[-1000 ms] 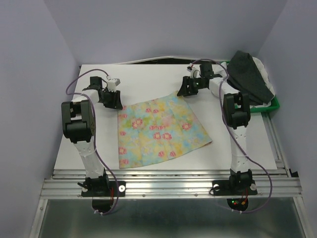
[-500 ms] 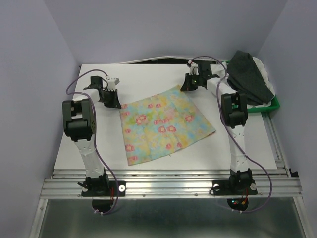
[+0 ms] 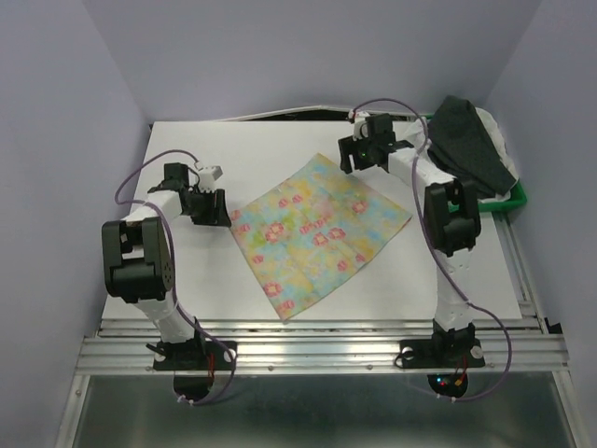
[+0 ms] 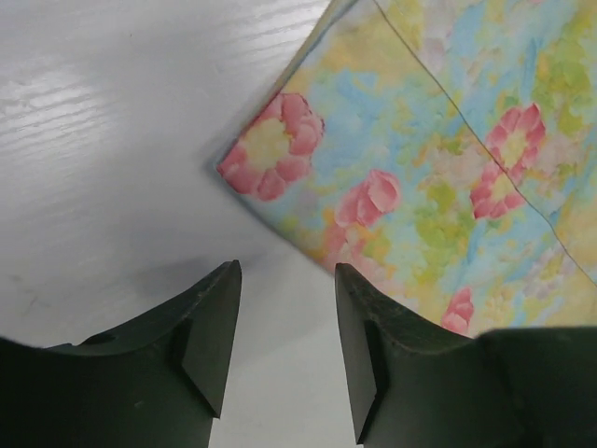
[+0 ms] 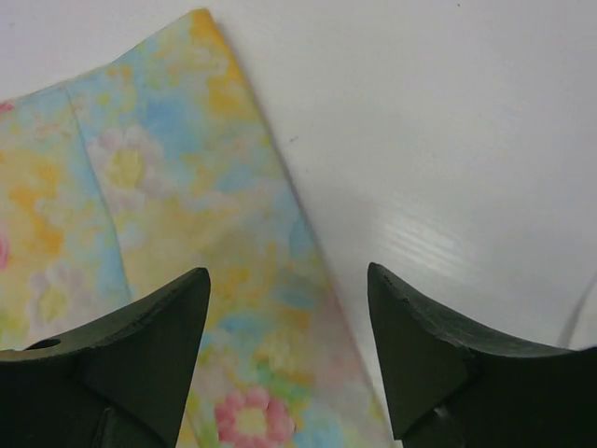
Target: Fold and stack the skirts
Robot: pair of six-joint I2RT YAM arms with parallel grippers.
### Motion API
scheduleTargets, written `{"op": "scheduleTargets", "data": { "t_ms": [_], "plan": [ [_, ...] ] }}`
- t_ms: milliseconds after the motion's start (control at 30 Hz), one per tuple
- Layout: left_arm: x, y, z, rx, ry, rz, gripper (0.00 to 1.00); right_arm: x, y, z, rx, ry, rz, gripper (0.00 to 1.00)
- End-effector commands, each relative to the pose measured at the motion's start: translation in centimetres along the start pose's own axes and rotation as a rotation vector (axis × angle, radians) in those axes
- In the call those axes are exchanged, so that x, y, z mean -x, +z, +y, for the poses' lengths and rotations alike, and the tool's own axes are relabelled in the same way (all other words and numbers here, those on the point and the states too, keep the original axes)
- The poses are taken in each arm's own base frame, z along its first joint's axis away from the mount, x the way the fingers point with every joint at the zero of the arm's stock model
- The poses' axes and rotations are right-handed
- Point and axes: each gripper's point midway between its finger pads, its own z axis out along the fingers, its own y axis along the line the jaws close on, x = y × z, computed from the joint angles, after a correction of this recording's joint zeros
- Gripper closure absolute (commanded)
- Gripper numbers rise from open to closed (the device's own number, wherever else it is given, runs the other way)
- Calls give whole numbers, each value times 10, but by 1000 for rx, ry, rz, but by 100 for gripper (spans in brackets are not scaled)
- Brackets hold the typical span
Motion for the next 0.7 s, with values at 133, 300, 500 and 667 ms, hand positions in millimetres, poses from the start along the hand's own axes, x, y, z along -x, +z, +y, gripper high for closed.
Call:
{"op": "scheduleTargets", "data": {
  "t_ms": [133, 300, 500, 667],
  "plan": [
    [86, -51, 6, 172, 300, -185, 36, -43, -109, 0, -102, -12, 105, 29],
    [111, -24, -1, 181, 423, -179, 41, -86, -106, 4, -103, 53, 198, 32],
    [100, 28, -13, 177, 551, -63, 49, -115, -73, -9, -141, 68, 290, 34],
    [63, 44, -19, 162, 631, 41, 62, -132, -33, -20, -151, 48, 347, 36]
  ]
}}
